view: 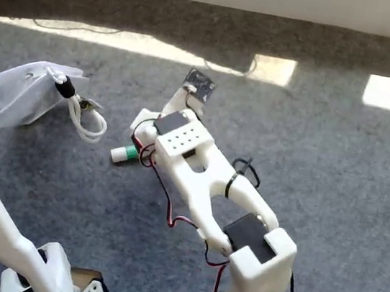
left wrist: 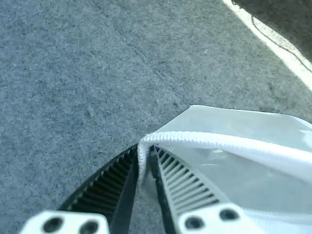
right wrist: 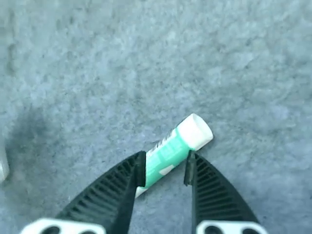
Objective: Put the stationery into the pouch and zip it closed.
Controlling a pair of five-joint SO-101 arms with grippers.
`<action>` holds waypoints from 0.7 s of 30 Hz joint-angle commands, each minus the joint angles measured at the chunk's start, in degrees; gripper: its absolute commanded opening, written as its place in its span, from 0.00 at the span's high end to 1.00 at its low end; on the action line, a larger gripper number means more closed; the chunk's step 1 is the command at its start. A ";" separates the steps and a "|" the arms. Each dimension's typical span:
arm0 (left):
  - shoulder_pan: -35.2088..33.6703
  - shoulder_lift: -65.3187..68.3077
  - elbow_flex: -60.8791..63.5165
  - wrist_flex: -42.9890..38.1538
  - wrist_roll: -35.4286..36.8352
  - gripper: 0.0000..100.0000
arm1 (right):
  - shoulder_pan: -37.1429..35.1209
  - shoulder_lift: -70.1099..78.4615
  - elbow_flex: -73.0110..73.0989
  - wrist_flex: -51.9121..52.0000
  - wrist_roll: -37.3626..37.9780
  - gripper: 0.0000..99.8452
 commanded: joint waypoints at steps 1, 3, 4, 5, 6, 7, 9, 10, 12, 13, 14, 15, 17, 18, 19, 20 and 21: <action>-0.57 0.22 -0.75 -0.70 0.26 0.99 | 1.63 1.45 -4.79 0.66 -0.70 0.87; -0.57 0.22 -0.75 -0.70 0.26 0.99 | 1.45 3.38 -5.67 0.66 -0.70 0.87; -0.57 0.22 -0.75 -0.70 0.26 0.99 | 1.27 4.35 -6.20 0.66 -0.70 0.87; -0.57 0.22 -0.66 -0.70 0.26 0.99 | 1.27 5.32 -6.73 0.66 -0.70 0.87; -0.57 0.22 -0.66 -0.62 0.26 0.99 | 1.27 6.20 -7.34 0.66 -0.70 0.87; -0.57 0.22 -0.66 -0.62 0.26 0.99 | 1.45 7.08 -8.04 0.66 -0.70 0.87; -0.57 0.22 -0.66 -0.62 0.26 0.99 | 1.98 8.48 -9.27 0.75 -0.70 0.87; -0.57 0.22 -0.66 -0.62 0.26 0.99 | 2.24 9.01 -9.63 0.75 -0.70 0.87; -0.57 0.22 -0.66 -0.62 0.26 0.99 | 2.24 9.71 -9.89 1.54 -0.70 0.87; -0.57 0.22 -0.66 -0.62 0.26 0.99 | 2.24 9.89 -10.07 3.12 -0.70 0.87; -0.57 0.22 -0.66 -0.62 0.26 0.99 | 2.15 9.80 -10.15 4.44 -0.70 0.87; -0.57 0.22 -0.57 -0.62 0.26 0.99 | 2.07 9.71 -10.15 5.49 -0.70 0.87; -0.57 0.22 0.22 -1.05 0.26 0.99 | 1.63 9.71 -11.30 6.99 -0.70 0.87; -0.57 0.22 0.31 -1.05 0.26 0.99 | 1.54 9.89 -11.91 7.69 -0.70 0.87; -0.57 0.22 0.40 -1.05 0.26 0.99 | 1.45 10.07 -12.35 8.40 -0.70 0.87; -0.57 0.22 0.40 -1.05 0.26 0.99 | 1.36 10.15 -12.97 9.36 -0.70 0.87; -0.57 0.22 0.40 -1.05 0.26 0.99 | 1.27 10.24 -13.14 10.24 -0.70 0.87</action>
